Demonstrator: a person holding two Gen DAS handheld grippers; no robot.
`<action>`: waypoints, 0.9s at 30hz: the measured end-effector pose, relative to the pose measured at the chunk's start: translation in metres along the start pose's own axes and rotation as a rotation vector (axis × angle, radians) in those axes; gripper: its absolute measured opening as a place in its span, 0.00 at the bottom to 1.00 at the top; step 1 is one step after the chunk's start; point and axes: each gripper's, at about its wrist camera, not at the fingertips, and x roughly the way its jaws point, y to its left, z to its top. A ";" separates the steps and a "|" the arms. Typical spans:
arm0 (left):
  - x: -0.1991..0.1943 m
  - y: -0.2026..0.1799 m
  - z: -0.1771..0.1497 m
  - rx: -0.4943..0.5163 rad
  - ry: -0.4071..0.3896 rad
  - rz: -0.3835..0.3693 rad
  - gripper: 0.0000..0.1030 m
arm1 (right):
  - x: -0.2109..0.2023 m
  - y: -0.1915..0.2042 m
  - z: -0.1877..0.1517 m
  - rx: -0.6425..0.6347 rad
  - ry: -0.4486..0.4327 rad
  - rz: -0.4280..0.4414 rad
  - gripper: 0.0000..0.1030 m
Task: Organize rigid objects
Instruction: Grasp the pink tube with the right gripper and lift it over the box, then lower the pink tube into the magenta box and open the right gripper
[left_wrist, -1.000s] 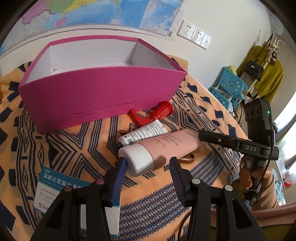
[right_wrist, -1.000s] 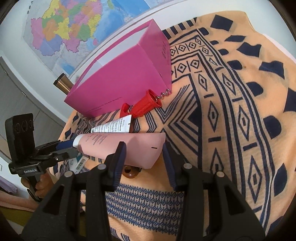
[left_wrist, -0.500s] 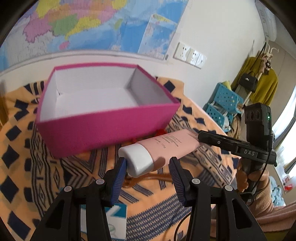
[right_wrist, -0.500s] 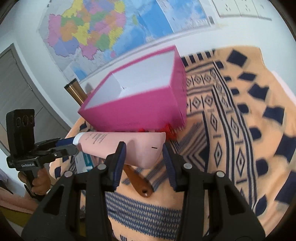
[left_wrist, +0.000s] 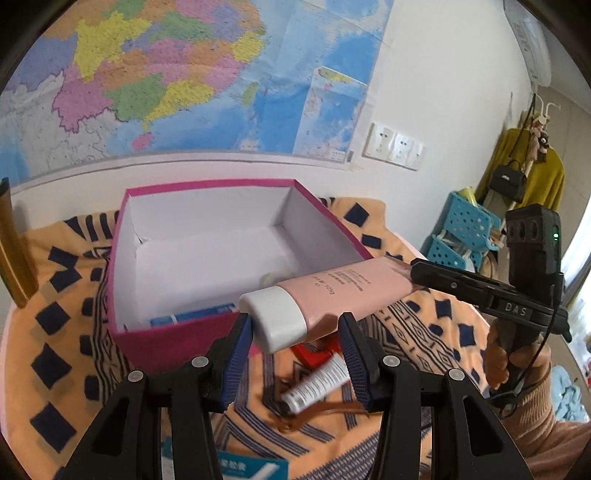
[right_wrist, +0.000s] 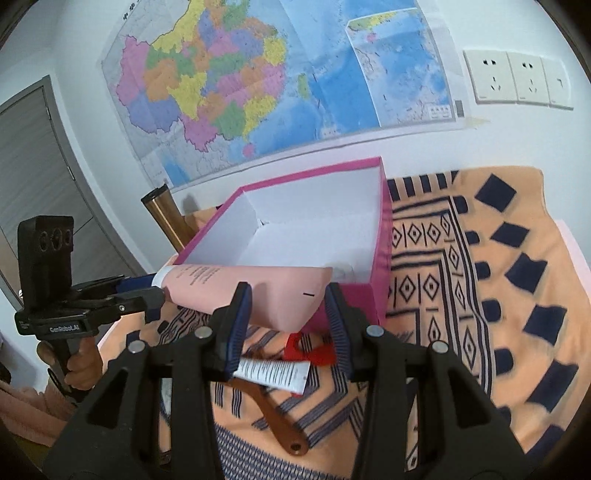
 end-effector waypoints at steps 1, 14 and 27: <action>0.001 0.003 0.002 -0.001 -0.002 0.004 0.46 | 0.002 0.000 0.003 -0.004 -0.002 0.002 0.43; 0.026 0.025 0.024 -0.046 0.011 0.027 0.46 | 0.031 -0.009 0.032 -0.002 0.009 0.003 0.43; 0.059 0.043 0.027 -0.078 0.072 0.039 0.46 | 0.066 -0.023 0.036 0.003 0.081 -0.044 0.43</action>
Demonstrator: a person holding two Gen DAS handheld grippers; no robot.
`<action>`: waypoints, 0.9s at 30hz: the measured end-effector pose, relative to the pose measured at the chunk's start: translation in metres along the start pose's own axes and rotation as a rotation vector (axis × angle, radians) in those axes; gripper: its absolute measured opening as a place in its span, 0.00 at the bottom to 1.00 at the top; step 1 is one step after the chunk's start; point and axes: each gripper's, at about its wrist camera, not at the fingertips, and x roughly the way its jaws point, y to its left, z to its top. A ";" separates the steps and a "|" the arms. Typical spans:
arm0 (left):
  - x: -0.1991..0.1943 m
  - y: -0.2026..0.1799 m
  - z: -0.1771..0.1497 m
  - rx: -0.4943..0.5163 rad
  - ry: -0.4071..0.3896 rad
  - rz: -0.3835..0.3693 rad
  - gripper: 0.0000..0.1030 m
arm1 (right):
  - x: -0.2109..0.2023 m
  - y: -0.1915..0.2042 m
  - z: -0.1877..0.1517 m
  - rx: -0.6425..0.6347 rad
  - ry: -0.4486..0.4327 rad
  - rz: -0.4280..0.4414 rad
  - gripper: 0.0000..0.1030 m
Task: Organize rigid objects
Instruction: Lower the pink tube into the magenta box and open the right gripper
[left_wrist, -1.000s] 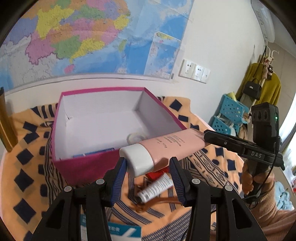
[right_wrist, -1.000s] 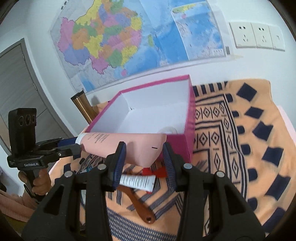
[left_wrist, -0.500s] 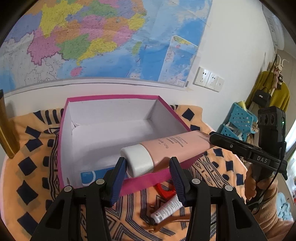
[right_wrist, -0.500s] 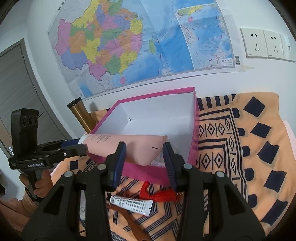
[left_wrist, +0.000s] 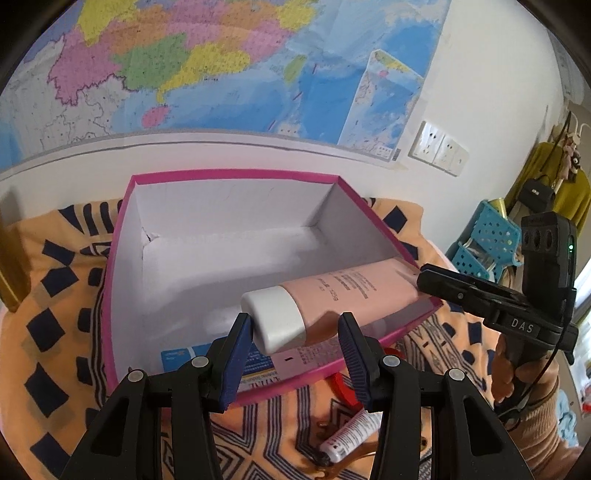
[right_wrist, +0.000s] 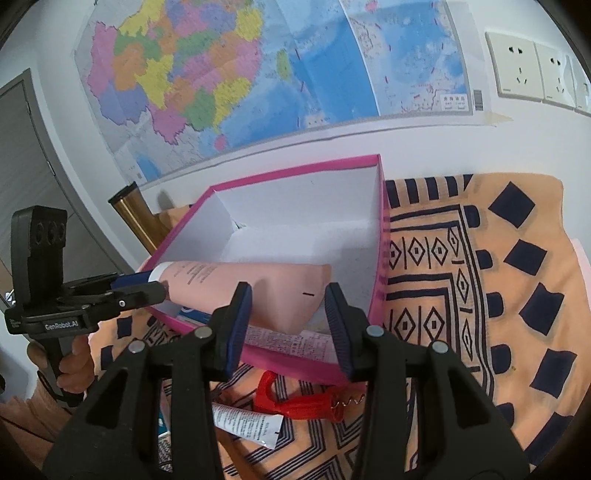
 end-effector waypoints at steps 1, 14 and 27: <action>0.002 0.001 0.000 -0.001 0.004 0.003 0.46 | 0.002 0.000 0.000 -0.003 0.005 -0.005 0.43; 0.022 0.006 0.003 -0.010 0.047 0.022 0.46 | 0.022 0.001 0.004 -0.040 0.046 -0.087 0.43; 0.040 0.005 0.006 0.011 0.079 0.051 0.45 | 0.034 0.017 0.006 -0.137 0.054 -0.197 0.43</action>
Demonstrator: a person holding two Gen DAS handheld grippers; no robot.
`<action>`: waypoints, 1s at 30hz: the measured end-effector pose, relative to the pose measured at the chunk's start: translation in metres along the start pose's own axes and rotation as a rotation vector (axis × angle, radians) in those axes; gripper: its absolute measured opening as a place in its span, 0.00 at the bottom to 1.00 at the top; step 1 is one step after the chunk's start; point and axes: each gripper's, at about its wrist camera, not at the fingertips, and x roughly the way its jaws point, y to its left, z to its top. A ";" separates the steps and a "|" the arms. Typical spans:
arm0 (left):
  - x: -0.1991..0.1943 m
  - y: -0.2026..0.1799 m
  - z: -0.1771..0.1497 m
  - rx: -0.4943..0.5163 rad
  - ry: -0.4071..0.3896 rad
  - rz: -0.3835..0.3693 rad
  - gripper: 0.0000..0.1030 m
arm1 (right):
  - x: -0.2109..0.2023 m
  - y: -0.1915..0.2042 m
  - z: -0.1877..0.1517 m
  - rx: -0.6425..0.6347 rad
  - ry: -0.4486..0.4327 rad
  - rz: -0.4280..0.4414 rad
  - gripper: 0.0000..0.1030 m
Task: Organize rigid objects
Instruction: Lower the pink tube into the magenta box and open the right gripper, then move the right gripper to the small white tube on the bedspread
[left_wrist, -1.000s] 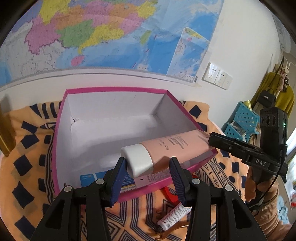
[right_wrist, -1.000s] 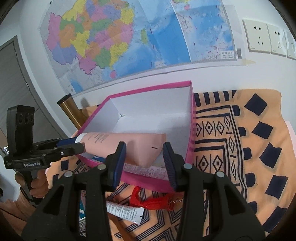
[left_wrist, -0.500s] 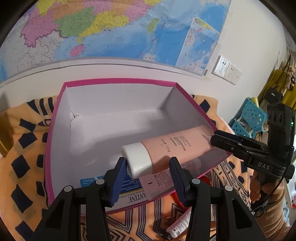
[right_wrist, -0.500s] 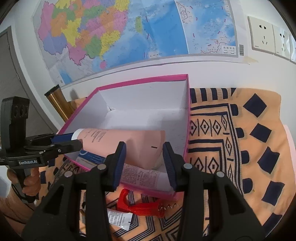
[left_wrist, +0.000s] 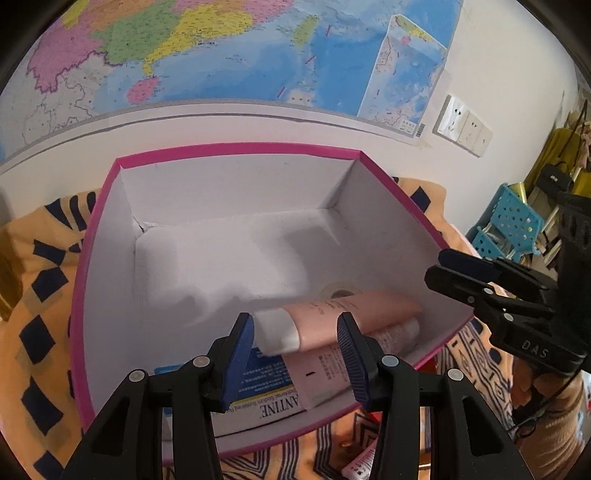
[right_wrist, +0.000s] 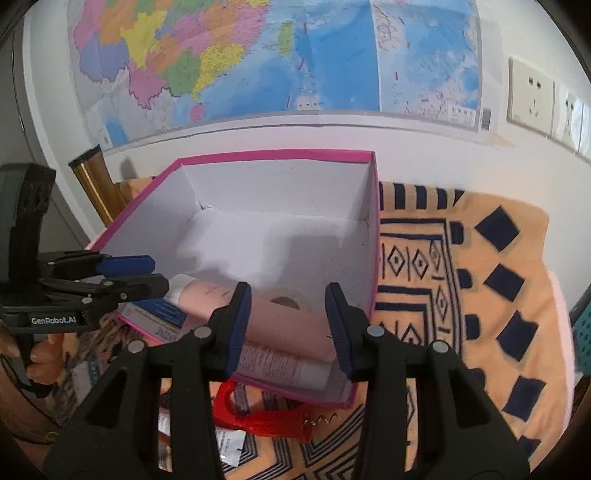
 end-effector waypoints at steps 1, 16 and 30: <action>-0.001 0.000 -0.001 -0.001 -0.003 -0.004 0.45 | 0.000 0.001 0.000 -0.004 -0.001 -0.003 0.43; -0.068 -0.015 -0.041 0.060 -0.138 -0.076 0.49 | -0.050 -0.004 -0.025 0.068 -0.084 0.171 0.43; -0.046 -0.026 -0.097 0.050 0.004 -0.114 0.49 | -0.031 -0.002 -0.096 0.175 0.072 0.270 0.44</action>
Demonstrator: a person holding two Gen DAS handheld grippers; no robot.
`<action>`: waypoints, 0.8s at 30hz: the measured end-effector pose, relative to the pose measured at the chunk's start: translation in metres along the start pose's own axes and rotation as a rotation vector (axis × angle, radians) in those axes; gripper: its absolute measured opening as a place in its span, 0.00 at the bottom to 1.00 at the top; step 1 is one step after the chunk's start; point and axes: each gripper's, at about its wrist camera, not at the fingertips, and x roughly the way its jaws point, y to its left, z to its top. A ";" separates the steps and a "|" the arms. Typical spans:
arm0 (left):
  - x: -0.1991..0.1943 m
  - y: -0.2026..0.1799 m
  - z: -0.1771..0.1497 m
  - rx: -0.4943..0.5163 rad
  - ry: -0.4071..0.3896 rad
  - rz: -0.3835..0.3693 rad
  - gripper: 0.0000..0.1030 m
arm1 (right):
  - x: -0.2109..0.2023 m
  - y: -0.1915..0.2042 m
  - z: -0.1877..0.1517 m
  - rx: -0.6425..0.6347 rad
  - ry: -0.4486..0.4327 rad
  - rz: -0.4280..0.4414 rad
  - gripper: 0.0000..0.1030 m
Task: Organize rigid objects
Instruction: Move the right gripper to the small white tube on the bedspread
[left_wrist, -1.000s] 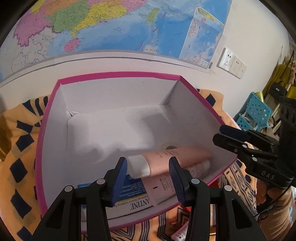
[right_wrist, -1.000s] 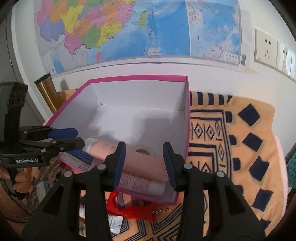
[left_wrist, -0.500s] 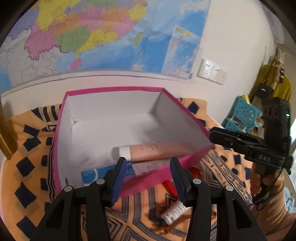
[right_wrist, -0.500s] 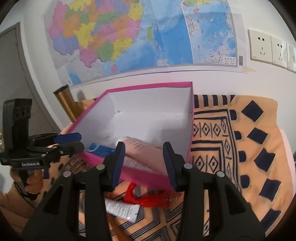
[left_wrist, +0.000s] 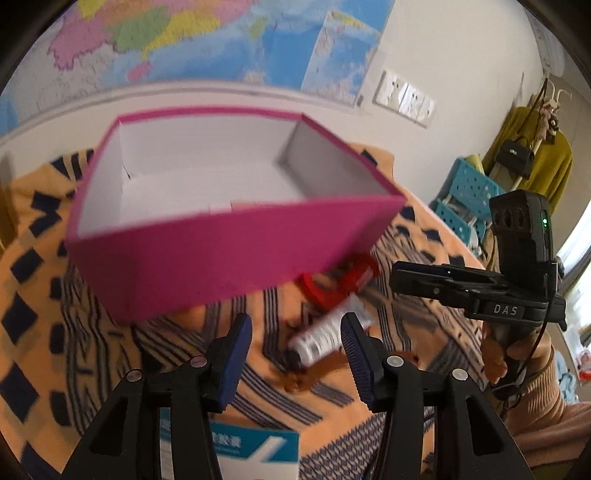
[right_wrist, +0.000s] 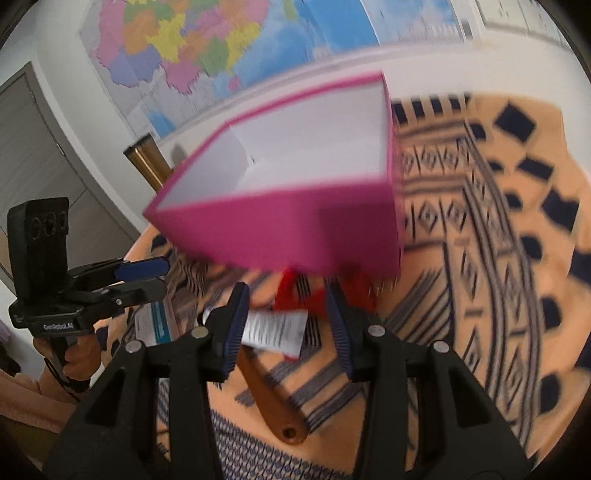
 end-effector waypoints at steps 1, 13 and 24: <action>0.003 -0.001 -0.003 -0.002 0.012 -0.008 0.49 | 0.002 -0.001 -0.004 0.008 0.010 0.000 0.44; 0.025 -0.012 -0.019 0.002 0.072 -0.007 0.47 | 0.023 -0.010 -0.030 0.079 0.070 0.025 0.44; 0.028 -0.008 -0.019 -0.040 0.085 -0.029 0.38 | 0.032 -0.008 -0.029 0.081 0.075 0.042 0.44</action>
